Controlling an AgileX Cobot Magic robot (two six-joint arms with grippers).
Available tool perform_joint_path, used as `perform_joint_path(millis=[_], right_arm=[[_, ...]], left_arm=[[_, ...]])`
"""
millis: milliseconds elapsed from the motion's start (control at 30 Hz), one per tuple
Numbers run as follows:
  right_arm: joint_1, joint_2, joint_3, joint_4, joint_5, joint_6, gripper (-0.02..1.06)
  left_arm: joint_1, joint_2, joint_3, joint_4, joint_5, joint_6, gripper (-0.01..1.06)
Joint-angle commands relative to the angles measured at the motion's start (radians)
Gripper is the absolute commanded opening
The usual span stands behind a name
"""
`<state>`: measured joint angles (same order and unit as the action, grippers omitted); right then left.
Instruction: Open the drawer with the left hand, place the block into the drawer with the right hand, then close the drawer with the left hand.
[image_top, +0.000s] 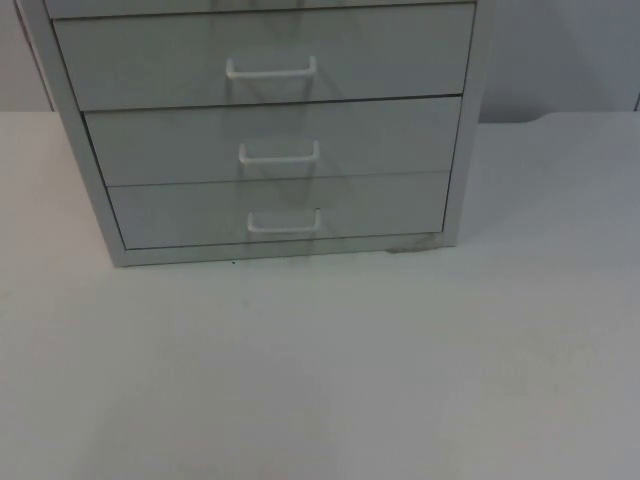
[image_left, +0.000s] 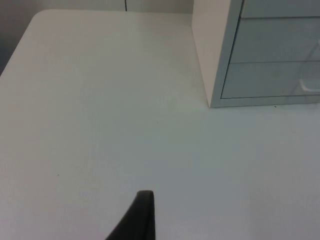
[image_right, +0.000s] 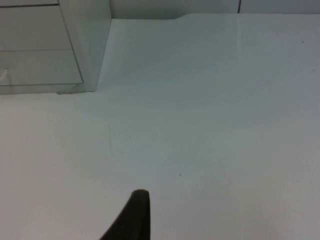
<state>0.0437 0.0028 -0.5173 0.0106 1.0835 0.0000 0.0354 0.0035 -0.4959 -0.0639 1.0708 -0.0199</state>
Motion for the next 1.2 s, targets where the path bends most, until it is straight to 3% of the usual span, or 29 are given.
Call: perform_joint_path(millis=[0, 1167], right_arm=[[-0.038, -0.003, 0.002, 0.003, -0.005, -0.014, 0.96], [-0.019, -0.003, 0.002, -0.001, -0.005, -0.014, 0.96]], left_arm=[[0.005, -0.004, 0.002, 0.004, 0.002, -0.007, 1.05], [0.005, -0.004, 0.003, 0.002, 0.002, 0.010, 1.05]])
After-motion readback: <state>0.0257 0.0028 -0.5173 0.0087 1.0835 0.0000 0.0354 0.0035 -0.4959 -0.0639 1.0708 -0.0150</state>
